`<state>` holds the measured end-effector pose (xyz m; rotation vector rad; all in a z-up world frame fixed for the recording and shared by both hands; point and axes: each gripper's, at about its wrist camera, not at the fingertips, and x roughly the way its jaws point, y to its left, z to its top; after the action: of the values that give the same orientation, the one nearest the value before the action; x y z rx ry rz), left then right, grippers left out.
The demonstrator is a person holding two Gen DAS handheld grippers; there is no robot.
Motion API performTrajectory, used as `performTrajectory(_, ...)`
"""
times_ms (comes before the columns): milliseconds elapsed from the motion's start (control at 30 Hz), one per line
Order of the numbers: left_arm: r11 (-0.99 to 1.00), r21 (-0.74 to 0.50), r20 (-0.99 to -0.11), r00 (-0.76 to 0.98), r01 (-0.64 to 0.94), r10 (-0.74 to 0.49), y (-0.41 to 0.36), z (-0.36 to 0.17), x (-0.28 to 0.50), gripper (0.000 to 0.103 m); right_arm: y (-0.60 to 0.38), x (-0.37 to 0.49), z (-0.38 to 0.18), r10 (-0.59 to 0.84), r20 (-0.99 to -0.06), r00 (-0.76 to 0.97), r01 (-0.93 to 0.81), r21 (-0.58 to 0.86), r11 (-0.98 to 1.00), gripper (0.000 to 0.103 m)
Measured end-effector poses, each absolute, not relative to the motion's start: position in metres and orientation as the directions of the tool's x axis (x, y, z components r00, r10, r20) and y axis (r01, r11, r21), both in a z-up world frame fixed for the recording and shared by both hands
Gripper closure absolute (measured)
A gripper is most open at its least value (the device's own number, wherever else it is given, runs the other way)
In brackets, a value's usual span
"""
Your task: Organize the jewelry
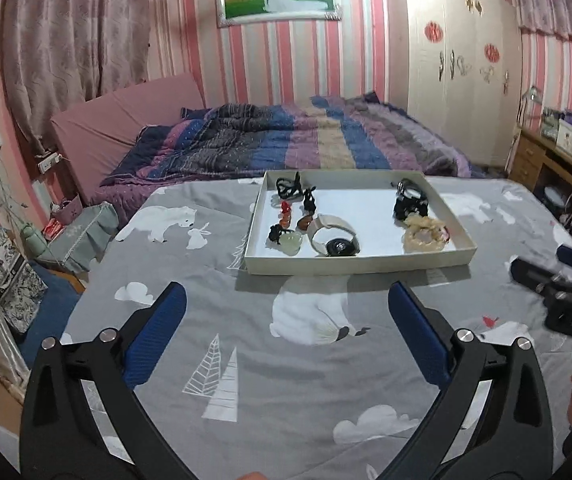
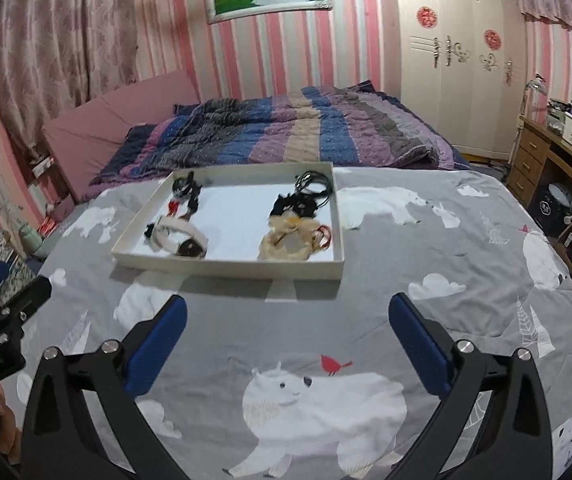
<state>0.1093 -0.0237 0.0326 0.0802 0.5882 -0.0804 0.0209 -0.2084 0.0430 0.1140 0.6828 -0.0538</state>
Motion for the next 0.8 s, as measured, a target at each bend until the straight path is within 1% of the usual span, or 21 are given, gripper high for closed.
performTrajectory(67,0.995,0.058,-0.532,0.846,0.087,-0.043,-0.021,0.032,0.103,0.003,-0.204,0.016,0.043,-0.04,-0.615,0.787,0.092,0.054,0.994,0.002)
performTrajectory(167,0.996,0.055,-0.519,0.854,0.069,-0.03,-0.017,0.029,0.101,0.003,-0.199,0.014,0.045,-0.078,-0.589,0.804,0.109,0.017,0.994,0.002)
performTrajectory(267,0.997,0.04,-0.518,0.855,0.06,-0.031,-0.012,0.024,0.102,0.003,-0.196,0.013,0.047,-0.129,-0.595,0.793,0.167,0.009,0.986,0.002)
performTrajectory(433,0.998,0.019,-0.545,0.838,0.056,-0.037,-0.005,0.015,0.106,0.003,-0.186,0.007,0.047,-0.169,-0.558,0.812,0.17,-0.051,0.984,0.002)
performTrajectory(633,0.997,0.053,-0.517,0.856,0.053,-0.018,-0.01,0.013,0.097,0.003,-0.189,0.003,0.044,-0.136,-0.555,0.821,0.165,0.002,0.986,0.002)
performTrajectory(800,0.996,0.05,-0.53,0.847,0.073,-0.035,-0.013,0.009,0.098,0.003,-0.191,0.002,0.043,-0.147,-0.55,0.822,0.178,0.003,0.984,0.002)
